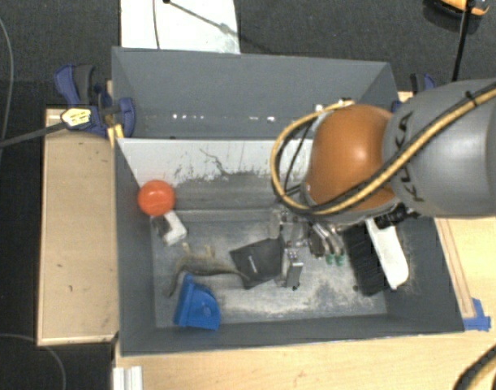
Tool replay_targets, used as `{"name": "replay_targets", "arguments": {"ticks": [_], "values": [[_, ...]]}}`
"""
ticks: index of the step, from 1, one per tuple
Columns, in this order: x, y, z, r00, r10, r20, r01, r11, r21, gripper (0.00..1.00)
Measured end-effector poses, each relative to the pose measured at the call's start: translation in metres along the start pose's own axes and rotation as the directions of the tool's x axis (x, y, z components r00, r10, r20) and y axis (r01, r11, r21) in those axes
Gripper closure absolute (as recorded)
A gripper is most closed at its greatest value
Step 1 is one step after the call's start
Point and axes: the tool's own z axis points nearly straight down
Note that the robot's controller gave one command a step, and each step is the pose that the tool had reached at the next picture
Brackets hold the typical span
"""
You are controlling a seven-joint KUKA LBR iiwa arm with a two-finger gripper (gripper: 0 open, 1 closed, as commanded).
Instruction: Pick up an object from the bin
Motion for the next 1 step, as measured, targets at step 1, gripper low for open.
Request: {"name": "replay_targets", "arguments": {"ticks": [1], "values": [[-0.0028,-0.0133,0.0109,0.993,0.118,0.007,-0.118,0.993,-0.003,0.0]]}}
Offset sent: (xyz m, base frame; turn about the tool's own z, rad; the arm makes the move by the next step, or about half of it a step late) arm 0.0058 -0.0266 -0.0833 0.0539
